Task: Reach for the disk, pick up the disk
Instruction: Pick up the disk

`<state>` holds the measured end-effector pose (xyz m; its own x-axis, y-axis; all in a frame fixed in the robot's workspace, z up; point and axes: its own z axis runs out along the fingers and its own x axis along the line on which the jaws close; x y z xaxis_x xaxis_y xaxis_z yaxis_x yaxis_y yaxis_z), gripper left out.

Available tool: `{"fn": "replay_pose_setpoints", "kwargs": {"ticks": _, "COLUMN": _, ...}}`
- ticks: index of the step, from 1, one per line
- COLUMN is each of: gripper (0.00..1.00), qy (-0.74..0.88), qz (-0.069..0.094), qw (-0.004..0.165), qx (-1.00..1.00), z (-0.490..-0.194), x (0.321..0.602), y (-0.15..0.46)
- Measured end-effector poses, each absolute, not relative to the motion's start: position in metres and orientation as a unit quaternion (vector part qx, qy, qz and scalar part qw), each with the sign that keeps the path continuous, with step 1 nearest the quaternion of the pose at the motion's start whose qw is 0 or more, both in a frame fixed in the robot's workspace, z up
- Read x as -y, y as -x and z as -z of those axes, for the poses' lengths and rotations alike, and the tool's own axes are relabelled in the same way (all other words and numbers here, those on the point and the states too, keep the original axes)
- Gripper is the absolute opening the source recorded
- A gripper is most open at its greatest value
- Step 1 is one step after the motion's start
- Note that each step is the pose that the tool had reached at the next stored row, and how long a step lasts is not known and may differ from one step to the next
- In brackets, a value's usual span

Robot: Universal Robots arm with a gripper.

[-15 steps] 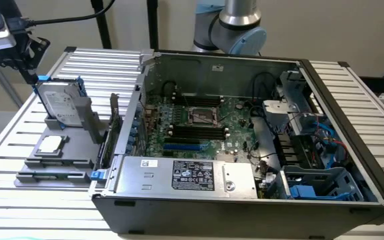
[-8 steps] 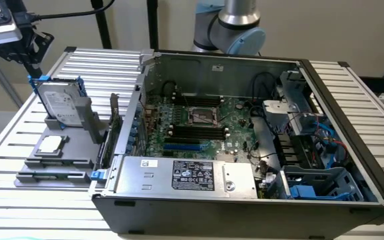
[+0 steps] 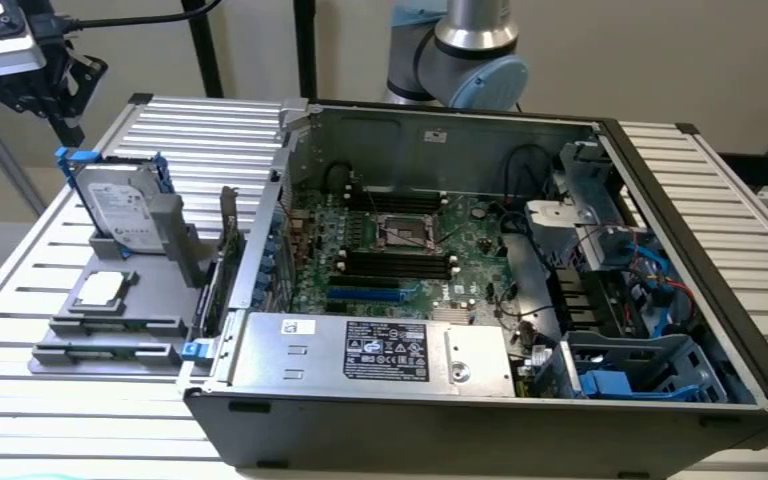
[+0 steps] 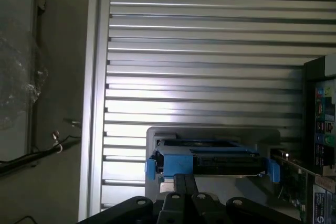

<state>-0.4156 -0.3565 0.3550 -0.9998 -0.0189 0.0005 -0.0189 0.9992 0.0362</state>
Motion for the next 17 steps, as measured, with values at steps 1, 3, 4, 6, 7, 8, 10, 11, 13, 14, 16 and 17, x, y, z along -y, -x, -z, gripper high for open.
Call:
{"fn": "replay_pose_setpoints", "kwargs": {"ticks": 1, "gripper": 0.11, "qy": -0.009, "qz": 0.018, "qw": 0.0, "qx": 1.0, "z": -0.355, "x": 0.3565, "y": 0.4156}}
{"fn": "replay_pose_setpoints", "kwargs": {"ticks": 3, "gripper": 0.11, "qy": -0.009, "qz": 0.018, "qw": 0.0, "qx": 1.0, "z": -0.355, "x": 0.3565, "y": 0.4156}}
{"fn": "replay_pose_setpoints", "kwargs": {"ticks": 4, "gripper": 0.11, "qy": -0.009, "qz": 0.018, "qw": 0.0, "qx": 1.0, "z": -0.355, "x": 0.3565, "y": 0.4156}}
{"fn": "replay_pose_setpoints", "kwargs": {"ticks": 6, "gripper": 0.11, "qy": -0.009, "qz": 0.018, "qw": 0.0, "qx": 1.0, "z": -0.355, "x": 0.3565, "y": 0.4156}}
{"fn": "replay_pose_setpoints", "kwargs": {"ticks": 7, "gripper": 0.11, "qy": -0.009, "qz": 0.018, "qw": 0.0, "qx": 1.0, "z": -0.355, "x": 0.3565, "y": 0.4156}}
{"fn": "replay_pose_setpoints", "kwargs": {"ticks": 8, "gripper": 0.11, "qy": -0.009, "qz": 0.018, "qw": 0.0, "qx": 1.0, "z": -0.355, "x": 0.3565, "y": 0.4156}}
{"fn": "replay_pose_setpoints", "kwargs": {"ticks": 10, "gripper": 0.11, "qy": -0.009, "qz": 0.018, "qw": 0.0, "qx": 1.0, "z": -0.355, "x": 0.3564, "y": 0.4156}}
{"fn": "replay_pose_setpoints", "kwargs": {"ticks": 11, "gripper": 0.11, "qy": -0.009, "qz": 0.018, "qw": 0.0, "qx": 1.0, "z": -0.355, "x": 0.3561, "y": 0.4155}}
{"fn": "replay_pose_setpoints", "kwargs": {"ticks": 13, "gripper": 0.11, "qy": -0.016, "qz": 0.018, "qw": 0.001, "qx": 1.0, "z": -0.355, "x": 0.3558, "y": 0.4156}}
{"fn": "replay_pose_setpoints", "kwargs": {"ticks": 14, "gripper": 0.11, "qy": -0.025, "qz": 0.018, "qw": 0.001, "qx": 1.0, "z": -0.3551, "x": 0.3557, "y": 0.4156}}
{"fn": "replay_pose_setpoints", "kwargs": {"ticks": 16, "gripper": 0.11, "qy": -0.043, "qz": 0.018, "qw": 0.001, "qx": 0.999, "z": -0.3549, "x": 0.3557, "y": 0.4156}}
{"fn": "replay_pose_setpoints", "kwargs": {"ticks": 17, "gripper": 0.11, "qy": -0.052, "qz": 0.018, "qw": 0.001, "qx": 0.998, "z": -0.3549, "x": 0.3557, "y": 0.4156}}
